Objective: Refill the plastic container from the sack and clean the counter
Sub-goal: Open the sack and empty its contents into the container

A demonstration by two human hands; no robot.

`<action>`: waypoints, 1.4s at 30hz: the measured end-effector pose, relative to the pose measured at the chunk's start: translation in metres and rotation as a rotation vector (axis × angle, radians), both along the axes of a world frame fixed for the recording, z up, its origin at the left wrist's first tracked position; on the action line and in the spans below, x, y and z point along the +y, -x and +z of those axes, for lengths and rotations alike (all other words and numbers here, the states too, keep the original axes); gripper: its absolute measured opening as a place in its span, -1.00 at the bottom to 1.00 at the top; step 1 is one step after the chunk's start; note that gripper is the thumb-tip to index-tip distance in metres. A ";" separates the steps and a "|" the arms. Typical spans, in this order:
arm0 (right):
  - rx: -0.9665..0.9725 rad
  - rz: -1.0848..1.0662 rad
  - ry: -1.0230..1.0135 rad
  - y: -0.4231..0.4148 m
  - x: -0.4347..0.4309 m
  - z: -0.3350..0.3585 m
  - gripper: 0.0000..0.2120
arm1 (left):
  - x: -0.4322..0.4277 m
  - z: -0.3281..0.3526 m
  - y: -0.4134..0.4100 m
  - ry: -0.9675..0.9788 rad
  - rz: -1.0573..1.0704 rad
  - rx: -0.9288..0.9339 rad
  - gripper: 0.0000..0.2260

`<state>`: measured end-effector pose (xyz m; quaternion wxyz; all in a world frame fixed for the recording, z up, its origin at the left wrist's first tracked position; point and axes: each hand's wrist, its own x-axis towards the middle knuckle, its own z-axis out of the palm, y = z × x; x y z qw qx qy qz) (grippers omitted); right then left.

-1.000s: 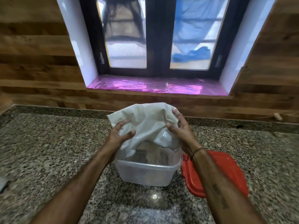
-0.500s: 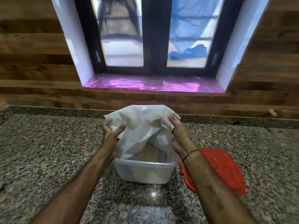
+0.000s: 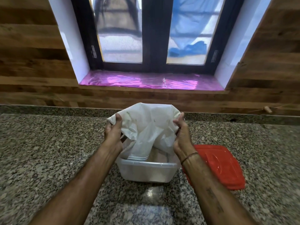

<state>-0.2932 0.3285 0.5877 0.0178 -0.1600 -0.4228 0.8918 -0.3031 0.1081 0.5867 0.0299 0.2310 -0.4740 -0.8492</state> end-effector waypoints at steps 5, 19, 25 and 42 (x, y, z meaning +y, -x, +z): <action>0.017 -0.095 0.026 0.003 0.005 0.007 -0.55 | -0.004 0.000 0.003 0.017 -0.005 0.111 -0.91; 0.039 -0.076 0.036 0.004 0.014 0.024 -0.51 | -0.036 0.000 0.004 0.128 -0.121 0.350 -0.85; -0.066 -0.126 -0.067 0.011 0.016 0.021 -0.19 | -0.044 0.003 0.000 0.133 -0.105 0.248 -0.83; 0.069 -0.149 -0.933 0.006 0.054 0.061 -0.76 | -0.054 0.011 0.011 0.258 -0.061 0.230 -0.76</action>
